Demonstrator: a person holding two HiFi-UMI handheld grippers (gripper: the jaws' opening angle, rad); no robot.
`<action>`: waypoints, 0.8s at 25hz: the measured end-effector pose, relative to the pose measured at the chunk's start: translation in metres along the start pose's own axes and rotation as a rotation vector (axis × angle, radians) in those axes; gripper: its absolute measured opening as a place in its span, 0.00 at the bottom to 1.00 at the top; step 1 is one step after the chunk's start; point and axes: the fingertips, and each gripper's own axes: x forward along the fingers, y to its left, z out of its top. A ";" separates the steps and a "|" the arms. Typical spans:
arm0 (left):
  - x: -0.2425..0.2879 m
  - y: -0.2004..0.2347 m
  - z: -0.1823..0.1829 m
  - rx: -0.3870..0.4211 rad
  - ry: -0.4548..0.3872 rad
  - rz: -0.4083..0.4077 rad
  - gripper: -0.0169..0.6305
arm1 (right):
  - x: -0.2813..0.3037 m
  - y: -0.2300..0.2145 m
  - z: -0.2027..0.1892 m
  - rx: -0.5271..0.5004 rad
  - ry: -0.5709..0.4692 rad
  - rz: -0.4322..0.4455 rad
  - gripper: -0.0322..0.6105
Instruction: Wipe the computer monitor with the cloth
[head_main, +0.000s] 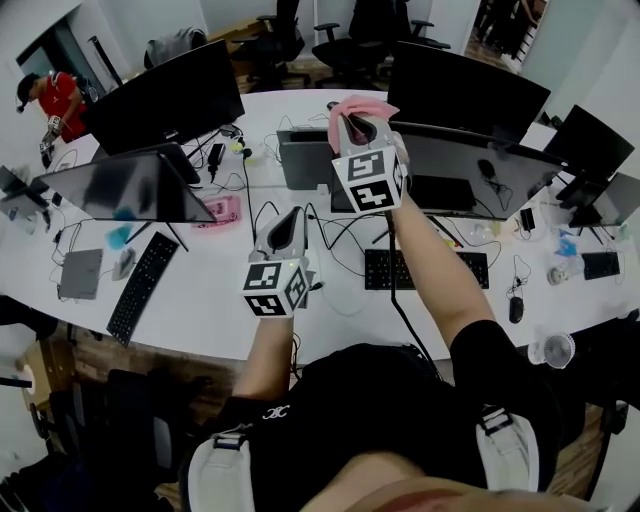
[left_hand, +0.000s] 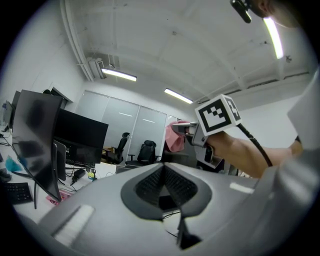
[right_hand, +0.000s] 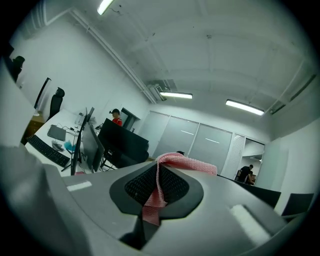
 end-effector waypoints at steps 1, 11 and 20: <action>0.003 0.000 -0.001 -0.001 0.005 -0.012 0.10 | 0.000 -0.002 -0.002 -0.010 0.012 -0.013 0.07; 0.025 -0.015 -0.012 0.001 0.037 -0.126 0.10 | -0.013 -0.038 -0.015 -0.023 0.098 -0.095 0.07; 0.036 -0.030 -0.019 0.001 0.048 -0.171 0.10 | -0.036 -0.092 -0.038 -0.006 0.173 -0.178 0.06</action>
